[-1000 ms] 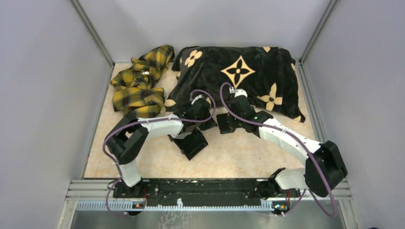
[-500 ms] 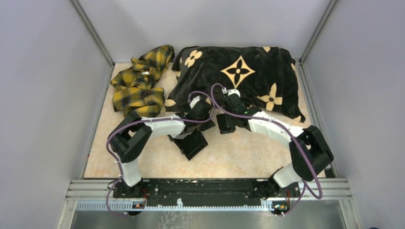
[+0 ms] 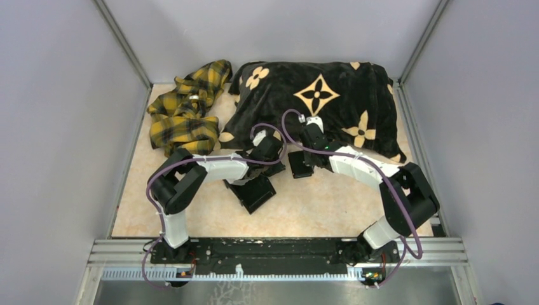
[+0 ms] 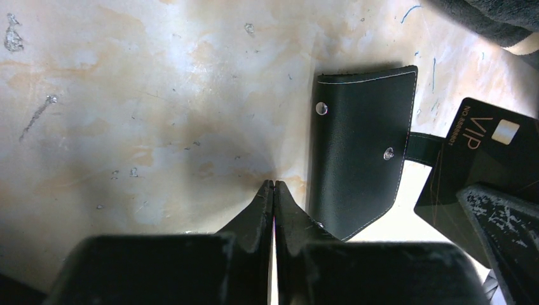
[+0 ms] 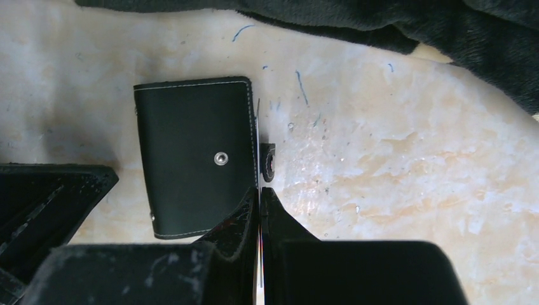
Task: Put the credit cards into the card holder
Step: Open the card holder at the center of the board.
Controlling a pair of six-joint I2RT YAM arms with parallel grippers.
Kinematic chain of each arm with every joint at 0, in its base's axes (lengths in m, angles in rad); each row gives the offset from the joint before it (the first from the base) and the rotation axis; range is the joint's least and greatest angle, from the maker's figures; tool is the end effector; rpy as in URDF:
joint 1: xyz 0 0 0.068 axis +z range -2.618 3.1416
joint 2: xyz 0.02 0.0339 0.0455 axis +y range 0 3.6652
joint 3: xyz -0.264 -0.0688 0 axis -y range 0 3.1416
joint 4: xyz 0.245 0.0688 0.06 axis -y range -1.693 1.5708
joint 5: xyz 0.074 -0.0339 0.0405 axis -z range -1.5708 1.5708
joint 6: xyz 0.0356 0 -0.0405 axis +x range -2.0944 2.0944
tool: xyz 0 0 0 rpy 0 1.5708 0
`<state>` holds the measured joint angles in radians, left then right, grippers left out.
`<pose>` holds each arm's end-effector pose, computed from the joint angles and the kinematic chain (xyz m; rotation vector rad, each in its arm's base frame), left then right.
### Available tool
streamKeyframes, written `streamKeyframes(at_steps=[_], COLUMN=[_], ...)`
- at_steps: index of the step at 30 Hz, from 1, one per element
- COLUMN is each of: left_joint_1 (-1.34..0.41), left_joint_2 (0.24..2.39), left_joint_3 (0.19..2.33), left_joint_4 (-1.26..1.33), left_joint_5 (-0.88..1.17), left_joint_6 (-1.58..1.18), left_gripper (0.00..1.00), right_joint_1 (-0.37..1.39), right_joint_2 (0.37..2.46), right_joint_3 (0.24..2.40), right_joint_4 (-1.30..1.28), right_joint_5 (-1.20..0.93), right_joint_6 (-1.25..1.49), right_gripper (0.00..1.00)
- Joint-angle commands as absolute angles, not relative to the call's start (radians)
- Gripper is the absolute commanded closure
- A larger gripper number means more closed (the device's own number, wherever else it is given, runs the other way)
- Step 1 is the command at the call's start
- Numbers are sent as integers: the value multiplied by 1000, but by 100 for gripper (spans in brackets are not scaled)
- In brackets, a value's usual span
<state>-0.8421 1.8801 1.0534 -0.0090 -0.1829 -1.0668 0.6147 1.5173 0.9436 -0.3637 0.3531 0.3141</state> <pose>0.2602 -0.2818 0.1445 -0.3675 2.4707 -0.6520 0.2586 0.1675 0.2080 -0.2229 2.4184 -0.0309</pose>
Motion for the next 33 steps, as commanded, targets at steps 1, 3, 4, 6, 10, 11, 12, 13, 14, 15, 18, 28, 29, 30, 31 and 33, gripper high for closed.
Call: streamKeyframes(at_steps=[1, 3, 4, 6, 10, 11, 12, 13, 14, 15, 18, 28, 29, 30, 31, 33], left_joint_1=[-838, -833, -832, -830, -828, -828, -828, -828, -828, -828, -828, -828, -828, -828, -828, -828], left_joint_2=[1915, 1917, 1919, 1921, 1929, 1930, 1930, 1931, 1933, 1936, 1945, 1971, 1975, 1978, 1980, 1985], left_joint_3=[1070, 1065, 1060, 1049, 1041, 1039, 1035, 1035, 1038, 1042, 1053, 1078, 1083, 1089, 1093, 1099], left_joint_4=[-52, -45, -29, -1, 34, 44, 54, 59, 59, 59, 47, 20, 14, 7, 1, -8], left_joint_5=[-203, -193, -181, -157, -125, -116, -110, -105, -99, -94, -83, -49, -46, -43, -40, -37], left_joint_6=[-1046, -1042, -1036, -1027, -1008, -1003, -996, -992, -988, -982, -976, -942, -937, -932, -929, -924], left_gripper=[95, 95, 95, 95, 94, 94, 94, 94, 94, 94, 94, 94, 94, 94, 94, 94], right_joint_1=[583, 570, 563, 547, 502, 495, 488, 482, 472, 464, 442, 371, 365, 361, 357, 348], right_joint_2=[1512, 1511, 1513, 1516, 1514, 1515, 1515, 1516, 1515, 1515, 1513, 1475, 1473, 1473, 1473, 1470], right_joint_3=[946, 935, 932, 920, 884, 876, 869, 861, 853, 843, 812, 718, 713, 708, 702, 687], right_joint_4=[-311, -300, -296, -283, -235, -225, -215, -205, -194, -182, -135, 3, 10, 19, 28, 46], right_joint_5=[381, 357, 345, 318, 221, 207, 196, 179, 159, 145, 75, -108, -123, -136, -145, -165], right_joint_6=[294, 293, 293, 293, 310, 311, 311, 314, 319, 322, 338, 422, 430, 436, 444, 458], right_gripper=[100, 100, 100, 100, 100, 100, 100, 100, 100, 100, 100, 100, 100, 100, 100, 100])
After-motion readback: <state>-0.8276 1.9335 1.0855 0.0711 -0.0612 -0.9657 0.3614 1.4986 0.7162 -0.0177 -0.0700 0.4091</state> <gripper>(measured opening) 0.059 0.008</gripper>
